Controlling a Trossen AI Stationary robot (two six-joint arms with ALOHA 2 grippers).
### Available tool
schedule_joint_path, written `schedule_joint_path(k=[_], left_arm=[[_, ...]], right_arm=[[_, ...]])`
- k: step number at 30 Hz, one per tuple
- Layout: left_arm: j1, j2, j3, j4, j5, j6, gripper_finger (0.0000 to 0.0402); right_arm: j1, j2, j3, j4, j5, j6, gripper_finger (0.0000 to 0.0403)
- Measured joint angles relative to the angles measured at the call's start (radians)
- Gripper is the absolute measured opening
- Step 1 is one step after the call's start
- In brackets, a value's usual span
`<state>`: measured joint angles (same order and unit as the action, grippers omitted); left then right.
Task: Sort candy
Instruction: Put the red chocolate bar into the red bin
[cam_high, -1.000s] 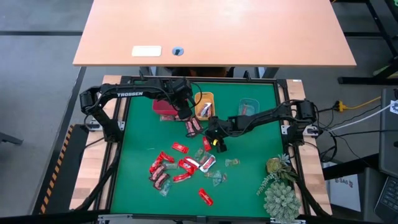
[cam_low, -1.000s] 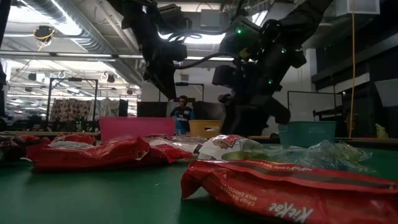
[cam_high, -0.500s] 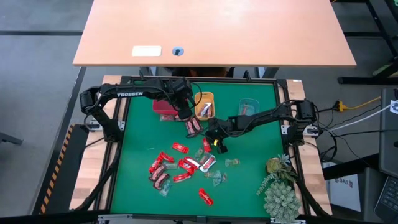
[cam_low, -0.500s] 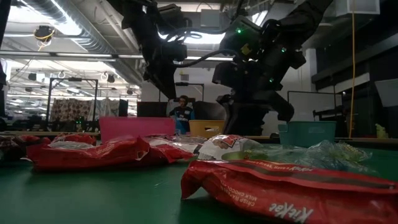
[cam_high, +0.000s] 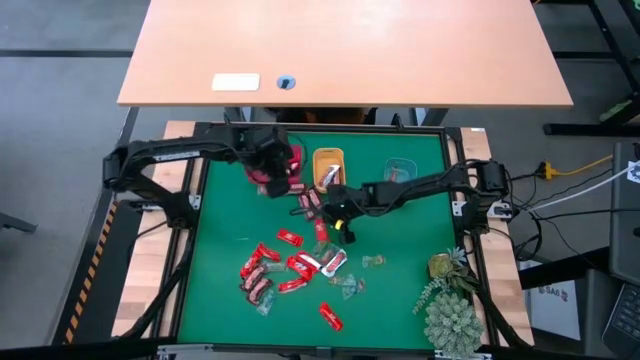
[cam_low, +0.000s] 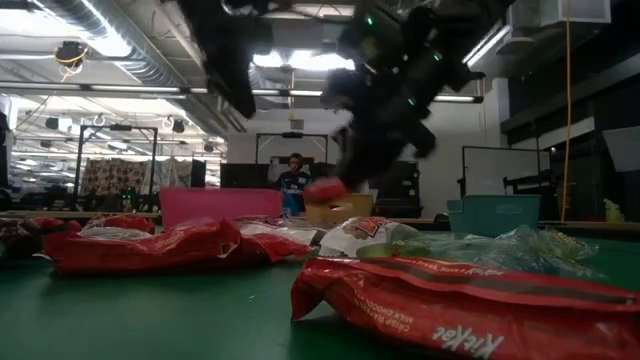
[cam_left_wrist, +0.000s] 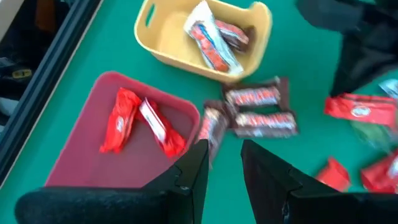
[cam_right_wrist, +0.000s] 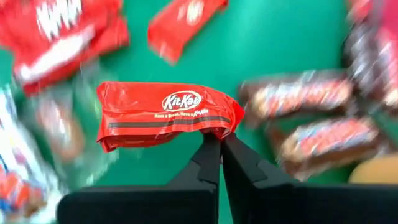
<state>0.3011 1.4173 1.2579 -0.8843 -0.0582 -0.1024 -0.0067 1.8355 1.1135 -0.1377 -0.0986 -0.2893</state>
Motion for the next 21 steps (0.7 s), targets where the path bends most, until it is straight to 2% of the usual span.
schedule_joint_path(k=[6,12,21], left_arm=[[-0.076,-0.119,0.0,-0.086,-0.002,-0.029,0.0092],[-0.183,-0.214,0.0,-0.109,-0.002,-0.127,0.0092],[-0.381,-0.261,0.0,-0.111,-0.003,-0.301,0.0092]], right_arm=[[-0.007,0.0,0.113,0.015,0.003,-0.002,0.0005],[-0.041,-0.001,0.2,0.046,0.019,-0.006,0.0003],[-0.124,-0.001,0.217,0.269,0.019,-0.006,0.0004]])
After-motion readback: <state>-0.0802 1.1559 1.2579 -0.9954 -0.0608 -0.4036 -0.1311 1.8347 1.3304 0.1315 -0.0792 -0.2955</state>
